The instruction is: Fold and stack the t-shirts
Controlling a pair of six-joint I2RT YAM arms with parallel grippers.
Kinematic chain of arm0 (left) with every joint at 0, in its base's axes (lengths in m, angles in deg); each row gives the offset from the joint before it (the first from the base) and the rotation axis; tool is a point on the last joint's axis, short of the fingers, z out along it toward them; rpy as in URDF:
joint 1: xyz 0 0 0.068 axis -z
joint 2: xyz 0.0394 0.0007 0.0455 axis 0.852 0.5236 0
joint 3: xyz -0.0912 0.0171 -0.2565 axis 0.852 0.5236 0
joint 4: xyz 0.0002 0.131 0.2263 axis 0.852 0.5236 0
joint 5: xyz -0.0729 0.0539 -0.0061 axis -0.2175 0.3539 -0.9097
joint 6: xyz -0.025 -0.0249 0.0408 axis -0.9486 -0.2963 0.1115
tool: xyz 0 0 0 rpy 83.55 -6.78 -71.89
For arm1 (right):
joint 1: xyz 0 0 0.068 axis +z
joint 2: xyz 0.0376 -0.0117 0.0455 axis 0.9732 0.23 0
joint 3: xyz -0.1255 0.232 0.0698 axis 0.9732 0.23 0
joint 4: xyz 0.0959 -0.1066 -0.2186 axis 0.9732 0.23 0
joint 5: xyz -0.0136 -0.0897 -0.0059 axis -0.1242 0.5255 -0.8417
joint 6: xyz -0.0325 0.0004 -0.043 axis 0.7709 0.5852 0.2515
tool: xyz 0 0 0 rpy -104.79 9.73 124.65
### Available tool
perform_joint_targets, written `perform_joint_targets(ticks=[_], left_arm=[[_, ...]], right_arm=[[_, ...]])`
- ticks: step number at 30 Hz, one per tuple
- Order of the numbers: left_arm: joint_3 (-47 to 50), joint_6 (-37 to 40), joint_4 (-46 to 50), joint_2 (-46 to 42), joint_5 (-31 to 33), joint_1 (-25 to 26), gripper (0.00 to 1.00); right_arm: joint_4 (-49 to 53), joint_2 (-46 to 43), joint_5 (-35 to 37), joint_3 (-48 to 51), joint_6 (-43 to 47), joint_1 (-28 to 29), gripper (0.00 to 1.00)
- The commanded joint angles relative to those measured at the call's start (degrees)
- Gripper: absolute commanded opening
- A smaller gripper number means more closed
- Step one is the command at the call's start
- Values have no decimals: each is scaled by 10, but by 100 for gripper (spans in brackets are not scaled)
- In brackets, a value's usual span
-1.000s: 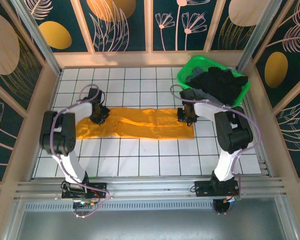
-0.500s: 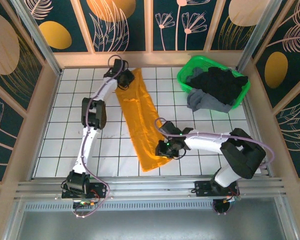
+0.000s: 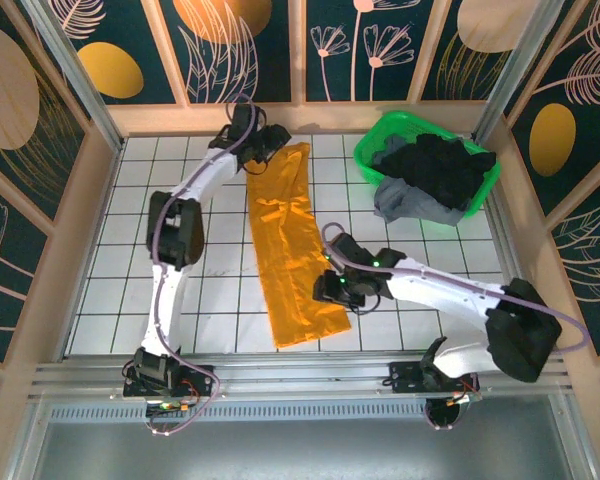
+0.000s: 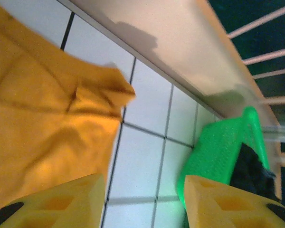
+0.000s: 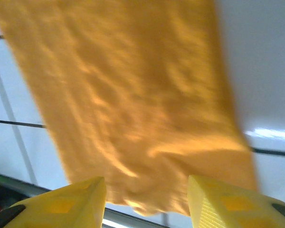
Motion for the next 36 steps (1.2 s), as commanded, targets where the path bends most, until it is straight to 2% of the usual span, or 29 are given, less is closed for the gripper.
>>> perform_joint_targets(ticks=[1,4,8,14,17,20,25,33,36], left_arm=[[159,28,10,-130,8,32,47],[334,18,19,-234,0,57,47],[508,18,66,-352,-4,87,46],[675,2,151,-488,-28,119,46],[744,-30,157,-550,-65,139,46],[798,-69,146,-583,-113,176,47],[856,-144,100,-615,-145,243,48],[881,-190,33,-595,-145,277,48],[880,-188,15,-571,-149,288,45]], right_arm=[[98,-8,39,43,29,-3,49],[87,5,18,58,53,-4,50],[64,53,-4,61,76,-3,50],[11,97,-18,39,95,-8,47],[-11,117,-43,30,93,-6,37],[-31,123,-67,31,87,0,24],[-60,109,-123,41,58,10,0],[-69,73,-165,54,5,34,0],[-74,63,-165,57,-9,41,0]])
